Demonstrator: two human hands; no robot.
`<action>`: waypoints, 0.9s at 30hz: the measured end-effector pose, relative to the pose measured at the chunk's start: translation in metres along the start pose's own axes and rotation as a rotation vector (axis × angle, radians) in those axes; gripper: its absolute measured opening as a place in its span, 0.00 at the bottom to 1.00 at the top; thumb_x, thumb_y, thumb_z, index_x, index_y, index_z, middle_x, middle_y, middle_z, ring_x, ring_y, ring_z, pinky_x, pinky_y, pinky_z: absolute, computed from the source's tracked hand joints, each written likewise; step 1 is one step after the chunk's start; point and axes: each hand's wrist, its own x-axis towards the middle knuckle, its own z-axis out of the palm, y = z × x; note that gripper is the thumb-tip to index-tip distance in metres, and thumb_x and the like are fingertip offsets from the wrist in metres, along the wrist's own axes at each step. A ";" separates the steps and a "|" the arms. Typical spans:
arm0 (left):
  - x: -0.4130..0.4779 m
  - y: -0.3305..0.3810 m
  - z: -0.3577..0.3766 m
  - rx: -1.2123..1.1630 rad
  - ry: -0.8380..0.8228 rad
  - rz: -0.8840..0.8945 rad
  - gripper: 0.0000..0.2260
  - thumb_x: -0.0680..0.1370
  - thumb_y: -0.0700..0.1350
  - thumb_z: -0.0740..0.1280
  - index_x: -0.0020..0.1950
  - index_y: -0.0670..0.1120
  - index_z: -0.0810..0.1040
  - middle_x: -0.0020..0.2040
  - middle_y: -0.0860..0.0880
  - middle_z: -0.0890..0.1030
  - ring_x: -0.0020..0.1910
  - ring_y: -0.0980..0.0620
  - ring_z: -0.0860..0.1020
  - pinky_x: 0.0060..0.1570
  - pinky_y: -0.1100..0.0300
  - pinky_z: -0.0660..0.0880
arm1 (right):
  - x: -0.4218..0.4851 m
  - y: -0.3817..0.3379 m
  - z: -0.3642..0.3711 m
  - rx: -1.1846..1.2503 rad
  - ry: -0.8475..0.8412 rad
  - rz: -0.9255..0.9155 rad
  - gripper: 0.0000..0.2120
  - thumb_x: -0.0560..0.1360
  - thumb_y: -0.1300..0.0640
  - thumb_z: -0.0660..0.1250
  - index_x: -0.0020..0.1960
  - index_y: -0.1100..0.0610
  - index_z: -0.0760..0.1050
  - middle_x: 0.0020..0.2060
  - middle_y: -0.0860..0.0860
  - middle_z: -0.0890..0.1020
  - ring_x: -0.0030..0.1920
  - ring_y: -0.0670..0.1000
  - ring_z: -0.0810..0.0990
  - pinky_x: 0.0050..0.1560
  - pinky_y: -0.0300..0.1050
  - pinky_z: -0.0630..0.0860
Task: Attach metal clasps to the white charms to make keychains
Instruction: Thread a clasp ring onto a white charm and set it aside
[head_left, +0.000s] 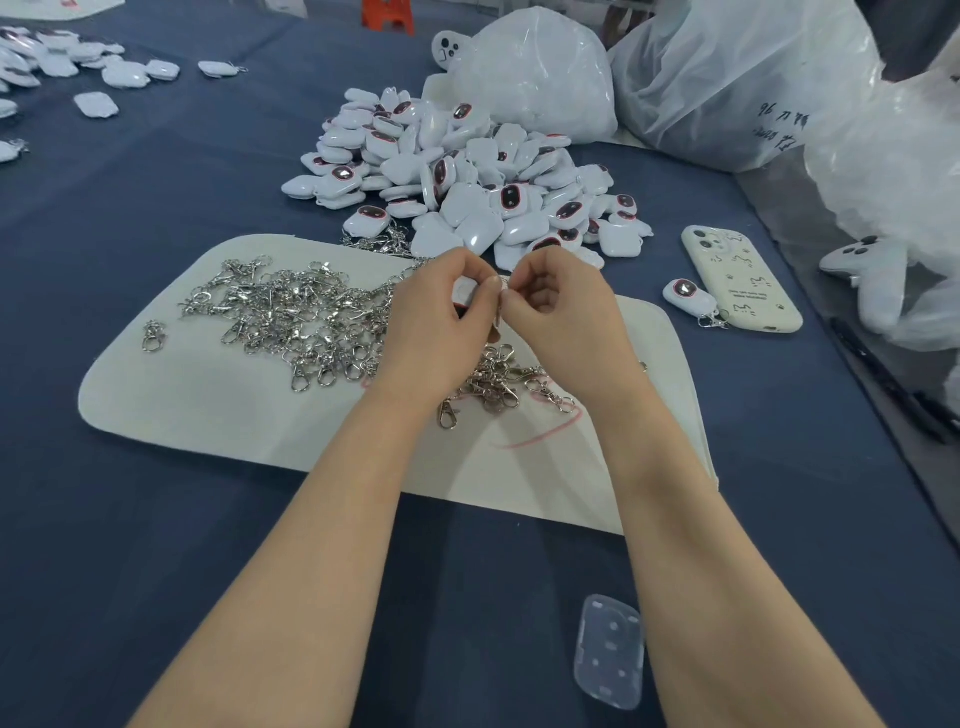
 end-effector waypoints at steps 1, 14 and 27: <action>0.000 0.000 0.000 0.001 -0.001 -0.008 0.11 0.77 0.41 0.65 0.38 0.54 0.73 0.28 0.56 0.76 0.24 0.63 0.77 0.26 0.69 0.72 | -0.001 0.001 0.001 -0.006 0.007 -0.007 0.09 0.72 0.63 0.67 0.39 0.51 0.71 0.32 0.43 0.76 0.30 0.39 0.72 0.36 0.32 0.72; -0.002 0.006 -0.005 -0.171 -0.161 -0.180 0.05 0.78 0.39 0.64 0.45 0.47 0.77 0.26 0.54 0.77 0.22 0.63 0.74 0.23 0.75 0.65 | -0.001 0.007 0.003 -0.029 0.118 -0.018 0.07 0.70 0.64 0.67 0.38 0.54 0.71 0.30 0.43 0.76 0.30 0.39 0.72 0.33 0.30 0.70; 0.001 -0.006 -0.001 0.086 -0.080 -0.105 0.07 0.78 0.42 0.64 0.41 0.50 0.75 0.27 0.56 0.76 0.23 0.64 0.75 0.26 0.71 0.68 | -0.001 0.006 0.009 -0.091 0.067 0.021 0.06 0.71 0.63 0.67 0.41 0.54 0.72 0.33 0.44 0.77 0.32 0.41 0.73 0.39 0.37 0.73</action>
